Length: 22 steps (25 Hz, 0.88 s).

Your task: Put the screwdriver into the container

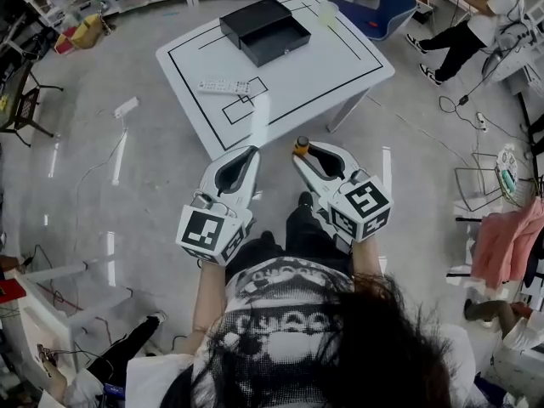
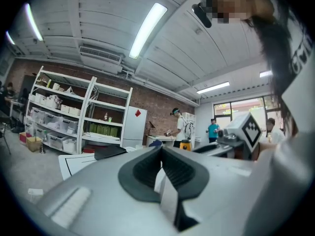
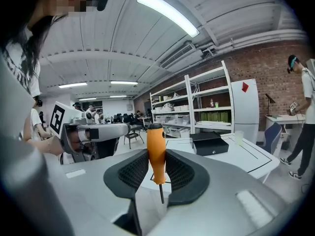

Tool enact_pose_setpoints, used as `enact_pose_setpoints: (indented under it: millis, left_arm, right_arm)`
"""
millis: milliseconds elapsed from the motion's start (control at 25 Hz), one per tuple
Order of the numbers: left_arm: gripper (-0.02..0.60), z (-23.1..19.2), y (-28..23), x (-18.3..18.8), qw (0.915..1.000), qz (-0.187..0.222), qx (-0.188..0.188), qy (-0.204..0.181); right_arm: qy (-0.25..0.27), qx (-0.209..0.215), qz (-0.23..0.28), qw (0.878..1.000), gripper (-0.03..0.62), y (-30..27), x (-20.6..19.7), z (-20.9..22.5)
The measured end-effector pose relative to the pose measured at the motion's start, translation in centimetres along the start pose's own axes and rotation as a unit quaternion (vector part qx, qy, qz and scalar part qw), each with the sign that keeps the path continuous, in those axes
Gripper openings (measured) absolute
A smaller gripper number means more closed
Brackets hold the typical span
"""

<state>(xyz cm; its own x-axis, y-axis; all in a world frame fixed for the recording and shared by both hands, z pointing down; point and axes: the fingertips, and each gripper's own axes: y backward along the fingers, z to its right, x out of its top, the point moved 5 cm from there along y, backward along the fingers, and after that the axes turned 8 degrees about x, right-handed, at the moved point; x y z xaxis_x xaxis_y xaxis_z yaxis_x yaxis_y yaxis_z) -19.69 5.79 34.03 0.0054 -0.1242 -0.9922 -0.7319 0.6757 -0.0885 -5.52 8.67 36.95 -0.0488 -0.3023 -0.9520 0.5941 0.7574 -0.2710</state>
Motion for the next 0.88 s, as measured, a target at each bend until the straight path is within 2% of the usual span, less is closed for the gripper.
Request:
enact_pose_setpoints:
  millis: [520, 880]
  left_arm:
    - [0.0, 3.0, -14.9, 0.9, 0.9992, -0.009, 0.038, -0.001]
    - [0.0, 4.8, -21.0, 1.1, 0.9962, -0.02, 0.085, -0.006]
  right_arm:
    - [0.002, 0.044, -0.003, 0.999, 0.115, 0.5, 1.6, 15.4]
    - [0.001, 0.095, 0.002, 0.995, 0.115, 0.4, 1.9, 22.3]
